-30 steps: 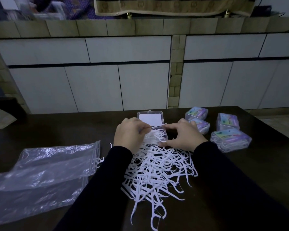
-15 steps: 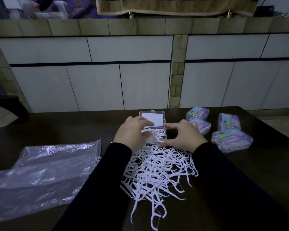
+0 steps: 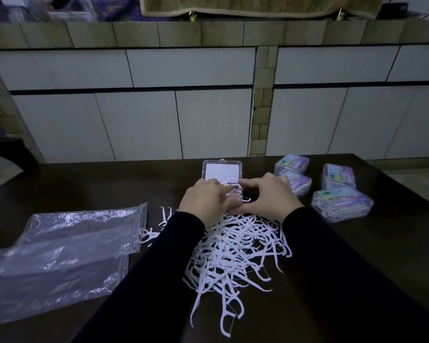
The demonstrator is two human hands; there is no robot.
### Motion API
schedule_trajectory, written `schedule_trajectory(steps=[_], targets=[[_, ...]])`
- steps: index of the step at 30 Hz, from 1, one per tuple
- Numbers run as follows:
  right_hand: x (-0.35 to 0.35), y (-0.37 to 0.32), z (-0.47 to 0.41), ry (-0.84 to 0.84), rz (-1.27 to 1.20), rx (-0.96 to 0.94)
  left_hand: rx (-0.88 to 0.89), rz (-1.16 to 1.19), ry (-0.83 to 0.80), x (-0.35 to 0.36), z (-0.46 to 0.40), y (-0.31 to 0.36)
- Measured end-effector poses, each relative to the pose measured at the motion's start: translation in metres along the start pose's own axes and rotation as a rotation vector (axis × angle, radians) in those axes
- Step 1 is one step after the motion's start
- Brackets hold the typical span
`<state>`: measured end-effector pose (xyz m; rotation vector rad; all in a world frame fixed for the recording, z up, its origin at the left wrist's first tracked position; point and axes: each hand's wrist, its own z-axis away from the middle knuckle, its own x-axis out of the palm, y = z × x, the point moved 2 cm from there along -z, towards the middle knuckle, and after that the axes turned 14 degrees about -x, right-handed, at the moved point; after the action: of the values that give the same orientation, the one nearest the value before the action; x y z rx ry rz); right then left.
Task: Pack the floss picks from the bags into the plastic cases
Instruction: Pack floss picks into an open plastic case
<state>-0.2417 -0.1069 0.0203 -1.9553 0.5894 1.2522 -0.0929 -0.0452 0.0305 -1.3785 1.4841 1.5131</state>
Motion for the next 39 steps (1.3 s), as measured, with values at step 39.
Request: schedule_trajectory(steps=[39], targets=[[-0.005, -0.009, 0.002, -0.097, 0.068, 0.006, -0.002, 0.105, 0.113, -0.001, -0.011, -0.023]])
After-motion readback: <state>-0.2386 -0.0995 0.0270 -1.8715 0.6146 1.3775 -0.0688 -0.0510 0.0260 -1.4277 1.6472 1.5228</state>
